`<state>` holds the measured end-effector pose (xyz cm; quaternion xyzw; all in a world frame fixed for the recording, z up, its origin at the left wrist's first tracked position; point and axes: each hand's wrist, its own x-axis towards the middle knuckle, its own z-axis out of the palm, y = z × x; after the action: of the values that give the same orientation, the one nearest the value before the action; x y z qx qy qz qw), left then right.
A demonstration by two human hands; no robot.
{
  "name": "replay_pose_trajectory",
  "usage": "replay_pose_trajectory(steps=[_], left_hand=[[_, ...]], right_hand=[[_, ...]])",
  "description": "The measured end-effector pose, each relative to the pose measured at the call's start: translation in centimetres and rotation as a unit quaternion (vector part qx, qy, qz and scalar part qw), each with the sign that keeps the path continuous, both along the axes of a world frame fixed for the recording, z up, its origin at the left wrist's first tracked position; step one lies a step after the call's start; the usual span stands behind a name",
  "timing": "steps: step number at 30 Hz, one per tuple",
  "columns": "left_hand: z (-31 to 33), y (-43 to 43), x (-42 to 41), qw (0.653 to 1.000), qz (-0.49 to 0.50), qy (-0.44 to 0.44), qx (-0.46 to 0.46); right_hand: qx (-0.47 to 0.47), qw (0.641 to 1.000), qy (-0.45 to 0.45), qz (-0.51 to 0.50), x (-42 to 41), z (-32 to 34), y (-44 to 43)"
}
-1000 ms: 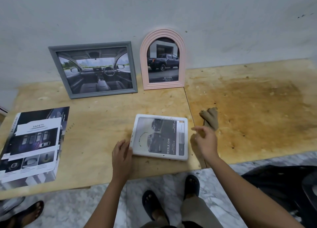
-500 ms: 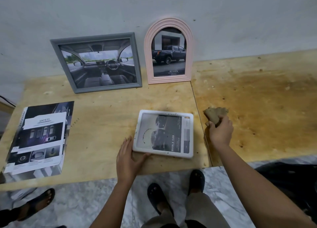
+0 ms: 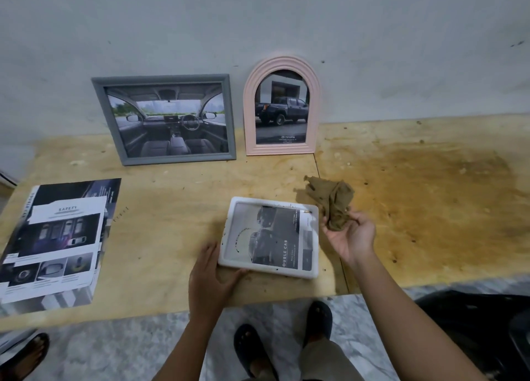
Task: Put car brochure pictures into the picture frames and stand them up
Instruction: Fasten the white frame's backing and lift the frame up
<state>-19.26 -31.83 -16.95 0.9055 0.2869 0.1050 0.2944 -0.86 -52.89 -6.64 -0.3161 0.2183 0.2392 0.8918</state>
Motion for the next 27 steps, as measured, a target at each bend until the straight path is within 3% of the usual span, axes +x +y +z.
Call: replay_pose_trajectory(steps=[8, 11, 13, 15, 18, 20, 25, 27], left_hand=[[-0.3, 0.3, -0.1, 1.0, -0.011, 0.002, 0.002], [-0.4, 0.3, -0.1, 1.0, -0.015, 0.0, 0.001], [-0.2, 0.2, -0.1, 1.0, -0.017, -0.003, -0.001], [-0.2, 0.3, -0.2, 1.0, -0.021, -0.01, -0.001], [-0.2, 0.2, -0.2, 0.999, -0.024, -0.02, 0.005], [-0.4, 0.3, -0.3, 0.999, -0.022, -0.027, 0.004], [-0.4, 0.3, -0.1, 0.998, -0.058, 0.009, 0.017], [-0.6, 0.3, -0.1, 0.996, -0.076, 0.027, 0.024]], right_hand=[[-0.04, 0.994, 0.012, 0.1, -0.3, 0.0, 2.0], [-0.127, 0.982, 0.0, 0.141, -0.3, -0.4, 2.0], [-0.234, 0.962, -0.039, 0.135, 0.0, -0.6, 2.0], [-0.398, 0.906, -0.099, 0.105, 0.7, -0.8, 2.1], [-0.612, 0.768, -0.184, 0.05, 1.7, -1.2, 2.0], [-0.677, 0.695, -0.233, 0.059, 1.8, -1.6, 2.0], [-0.751, 0.526, -0.318, 0.241, 0.9, -3.6, 4.4], [-0.773, 0.483, -0.308, 0.271, 0.6, -3.7, 5.6]])
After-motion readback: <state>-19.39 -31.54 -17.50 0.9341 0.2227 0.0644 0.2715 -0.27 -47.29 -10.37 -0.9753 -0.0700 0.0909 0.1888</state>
